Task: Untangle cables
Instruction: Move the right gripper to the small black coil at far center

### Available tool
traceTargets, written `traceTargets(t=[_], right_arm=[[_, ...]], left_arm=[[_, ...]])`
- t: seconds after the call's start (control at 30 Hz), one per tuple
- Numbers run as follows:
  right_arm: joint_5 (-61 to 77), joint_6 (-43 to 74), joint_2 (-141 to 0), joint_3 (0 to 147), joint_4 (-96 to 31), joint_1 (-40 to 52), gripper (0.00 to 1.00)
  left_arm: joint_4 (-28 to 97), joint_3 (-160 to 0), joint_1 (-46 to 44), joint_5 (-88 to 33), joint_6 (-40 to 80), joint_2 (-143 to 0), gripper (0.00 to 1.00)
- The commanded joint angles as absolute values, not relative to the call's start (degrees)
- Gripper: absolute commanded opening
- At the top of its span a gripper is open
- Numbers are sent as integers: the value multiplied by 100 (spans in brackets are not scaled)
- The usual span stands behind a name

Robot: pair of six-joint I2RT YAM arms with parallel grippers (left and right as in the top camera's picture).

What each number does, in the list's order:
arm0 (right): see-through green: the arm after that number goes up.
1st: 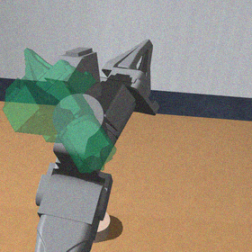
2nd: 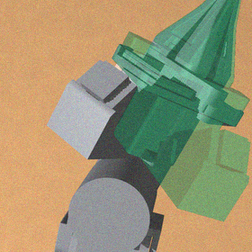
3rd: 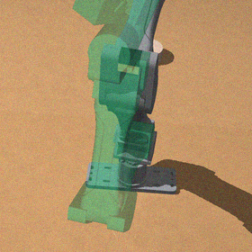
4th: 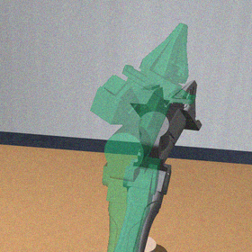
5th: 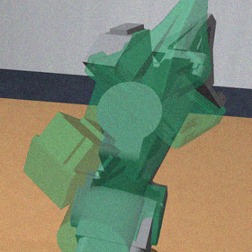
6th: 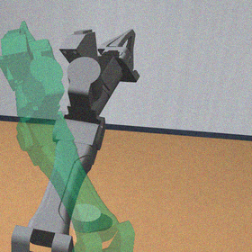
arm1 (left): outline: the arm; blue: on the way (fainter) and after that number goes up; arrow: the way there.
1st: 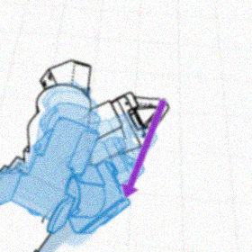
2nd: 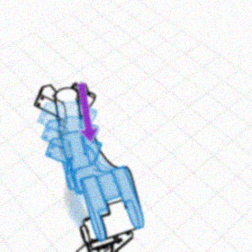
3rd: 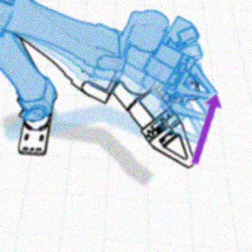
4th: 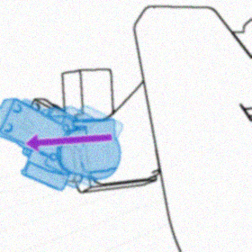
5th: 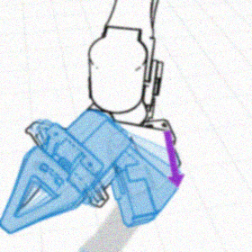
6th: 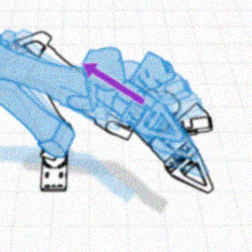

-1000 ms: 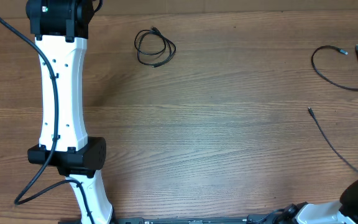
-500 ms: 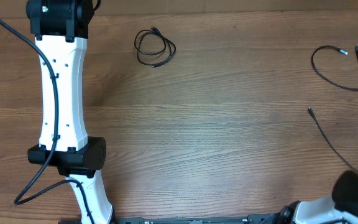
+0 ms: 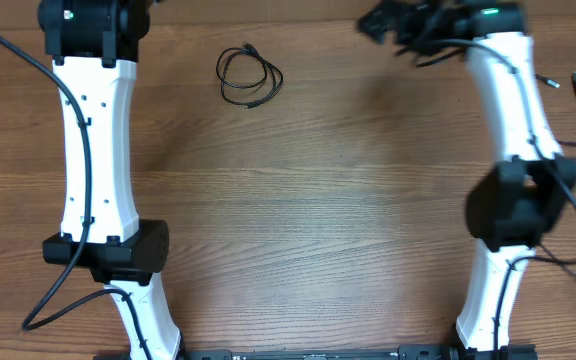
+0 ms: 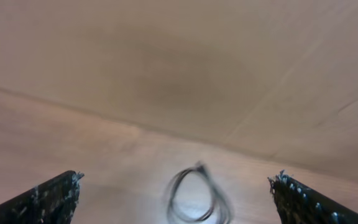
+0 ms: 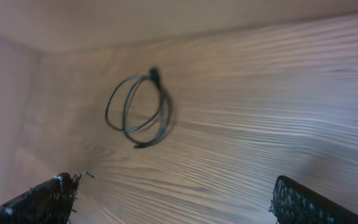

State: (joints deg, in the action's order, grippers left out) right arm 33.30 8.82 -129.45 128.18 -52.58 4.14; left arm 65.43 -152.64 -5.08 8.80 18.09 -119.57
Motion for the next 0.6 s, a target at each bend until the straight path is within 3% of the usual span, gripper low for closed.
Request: traceTargets(t=[0.0, 0.27, 0.43, 0.57], right_arm=[[3444, 1247, -13137, 12862, -4974, 869, 100], [2757, 2016, -13279, 12862, -4425, 1645, 100], [2303, 3004, -13371, 12860, -4307, 1865, 100], [2724, 3756, -13839, 12860, -3828, 1892, 100]], left_arm=[[6958, -15200, -193, 727, 1391, -11854, 100], [7920, -15008, 84, 296, 1013, -12376, 97], [8016, -15008, 71, 274, 963, -12763, 96], [7867, -15008, 73, 248, 871, -12849, 98]])
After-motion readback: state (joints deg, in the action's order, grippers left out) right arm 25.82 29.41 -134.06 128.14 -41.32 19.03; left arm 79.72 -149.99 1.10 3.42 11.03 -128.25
